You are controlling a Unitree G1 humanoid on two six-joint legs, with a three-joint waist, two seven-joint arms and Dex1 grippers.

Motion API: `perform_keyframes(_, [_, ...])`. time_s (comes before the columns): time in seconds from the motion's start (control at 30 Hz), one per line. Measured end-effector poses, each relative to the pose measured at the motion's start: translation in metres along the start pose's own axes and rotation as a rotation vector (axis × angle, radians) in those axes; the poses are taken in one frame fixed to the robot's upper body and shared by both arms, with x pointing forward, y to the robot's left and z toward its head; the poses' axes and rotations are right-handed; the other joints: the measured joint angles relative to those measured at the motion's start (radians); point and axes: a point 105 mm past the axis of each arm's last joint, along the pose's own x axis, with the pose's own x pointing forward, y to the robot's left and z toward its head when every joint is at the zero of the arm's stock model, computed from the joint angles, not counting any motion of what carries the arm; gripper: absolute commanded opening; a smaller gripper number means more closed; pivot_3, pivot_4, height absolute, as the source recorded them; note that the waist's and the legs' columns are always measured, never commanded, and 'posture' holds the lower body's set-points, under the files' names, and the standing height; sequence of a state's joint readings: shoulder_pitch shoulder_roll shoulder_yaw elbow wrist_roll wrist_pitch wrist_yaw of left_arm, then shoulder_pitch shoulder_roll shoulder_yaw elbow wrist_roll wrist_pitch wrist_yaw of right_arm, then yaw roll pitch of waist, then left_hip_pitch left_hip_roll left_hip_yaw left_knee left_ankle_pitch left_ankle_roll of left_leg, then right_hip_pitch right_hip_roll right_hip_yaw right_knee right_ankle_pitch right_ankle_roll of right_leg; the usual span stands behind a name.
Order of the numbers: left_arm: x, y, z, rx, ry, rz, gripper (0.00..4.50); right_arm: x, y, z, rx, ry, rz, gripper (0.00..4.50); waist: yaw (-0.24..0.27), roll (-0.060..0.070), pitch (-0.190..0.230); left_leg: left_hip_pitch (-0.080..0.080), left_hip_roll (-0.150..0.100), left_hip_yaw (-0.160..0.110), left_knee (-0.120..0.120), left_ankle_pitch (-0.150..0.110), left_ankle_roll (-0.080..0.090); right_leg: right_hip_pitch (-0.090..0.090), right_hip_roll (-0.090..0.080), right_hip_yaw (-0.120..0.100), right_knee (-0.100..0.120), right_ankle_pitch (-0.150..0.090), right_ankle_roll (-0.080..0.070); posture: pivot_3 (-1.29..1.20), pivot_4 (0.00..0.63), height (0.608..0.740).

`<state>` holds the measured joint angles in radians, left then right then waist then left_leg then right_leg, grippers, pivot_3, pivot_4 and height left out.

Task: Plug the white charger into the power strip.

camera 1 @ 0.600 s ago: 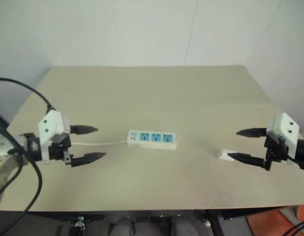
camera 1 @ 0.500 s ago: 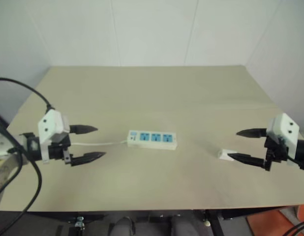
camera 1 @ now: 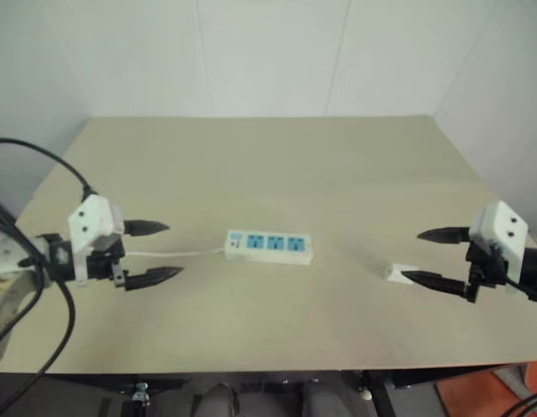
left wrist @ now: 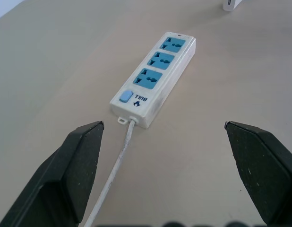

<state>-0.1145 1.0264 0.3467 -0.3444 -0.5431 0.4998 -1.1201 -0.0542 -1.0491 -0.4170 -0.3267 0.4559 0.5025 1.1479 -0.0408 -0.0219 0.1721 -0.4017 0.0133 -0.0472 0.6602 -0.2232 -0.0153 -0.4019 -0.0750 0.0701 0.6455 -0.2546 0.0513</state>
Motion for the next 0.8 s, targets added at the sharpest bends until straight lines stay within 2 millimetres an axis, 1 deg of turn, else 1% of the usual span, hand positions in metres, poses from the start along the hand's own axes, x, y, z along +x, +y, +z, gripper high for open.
perform_keyframes(0.13, [0.008,0.007,-0.025,-0.062,0.030,0.028,4.46,0.000,-0.001,0.003,-0.008,-0.010,-0.001,4.50,0.001,0.000,0.000,0.000,0.000,0.000,0.000,0.000,0.000,0.000,0.000,0.000,0.000,0.000,0.000,0.00,0.150,0.740])
perform_keyframes(0.2, [0.018,0.016,-0.040,-0.074,0.070,0.060,4.46,0.002,-0.002,0.006,-0.015,-0.017,0.004,4.50,0.003,0.000,0.000,0.000,0.000,0.000,0.000,0.000,0.000,0.000,0.000,0.000,0.000,0.000,0.000,0.00,0.150,0.740])
perform_keyframes(0.3, [0.034,0.037,-0.058,-0.094,0.110,0.127,4.46,0.002,-0.003,0.011,-0.024,-0.036,0.005,4.50,0.011,-0.001,0.000,0.000,-0.001,-0.001,0.000,0.000,0.000,0.001,0.000,0.000,0.000,0.000,0.000,0.00,0.150,0.740])
perform_keyframes(0.4, [0.047,0.044,-0.072,-0.116,0.138,0.122,4.46,0.002,-0.003,0.010,-0.020,-0.037,0.005,4.50,0.014,-0.001,0.000,-0.002,-0.001,-0.001,0.000,0.000,0.000,-0.001,0.000,0.000,0.000,0.000,0.000,0.00,0.150,0.740])
perform_keyframes(0.43, [0.056,0.047,-0.075,-0.127,0.141,0.106,4.46,0.002,-0.002,0.010,-0.019,-0.037,0.005,4.50,0.018,-0.001,0.000,-0.002,-0.002,-0.001,0.000,0.000,0.000,-0.001,-0.001,0.000,0.000,0.000,0.000,0.00,0.150,0.740])
perform_keyframes(0.53, [0.074,0.048,-0.080,-0.147,0.151,0.049,4.46,0.003,-0.003,0.012,-0.026,-0.040,-0.002,4.50,0.024,-0.001,0.000,-0.003,-0.002,-0.001,0.001,0.000,0.000,-0.001,-0.001,0.000,0.000,0.000,0.000,0.00,0.150,0.740])
perform_keyframes(0.57, [0.084,0.050,-0.082,-0.151,0.155,0.031,4.46,0.003,-0.003,0.012,-0.026,-0.041,-0.004,4.50,0.026,-0.001,0.000,-0.003,-0.002,-0.001,0.001,0.000,0.000,-0.001,-0.001,0.000,0.000,0.000,0.000,0.00,0.150,0.740])
perform_keyframes(0.63, [0.099,0.048,-0.087,-0.144,0.173,-0.010,4.46,0.003,-0.002,0.015,-0.032,-0.050,-0.003,4.50,0.027,-0.001,0.000,-0.003,-0.002,-0.001,0.001,0.000,0.000,-0.001,-0.001,0.000,0.000,0.000,0.000,0.00,0.150,0.740])
perform_keyframes(0.67, [0.105,0.049,-0.088,-0.144,0.171,-0.026,4.28,0.003,-0.002,0.015,-0.031,-0.052,-0.003,4.50,0.027,-0.001,0.000,-0.003,-0.002,-0.001,0.001,0.000,0.000,-0.001,-0.001,-0.001,0.000,0.000,0.000,0.00,0.150,0.740])
perform_keyframes(0.73, [0.117,0.052,-0.082,-0.115,0.165,-0.056,3.86,0.004,-0.002,0.016,-0.032,-0.058,-0.007,4.50,0.030,-0.002,0.000,-0.003,-0.003,-0.002,0.001,0.000,0.000,-0.001,-0.001,-0.001,0.000,0.000,0.000,0.00,0.150,0.740])
perform_keyframes(0.8, [0.125,0.052,-0.080,-0.104,0.157,-0.082,3.23,0.004,-0.003,0.017,-0.032,-0.059,-0.013,4.50,0.029,-0.002,-0.001,-0.003,-0.003,-0.002,0.002,0.000,0.000,0.000,-0.002,-0.001,0.000,0.001,0.001,0.00,0.150,0.740])
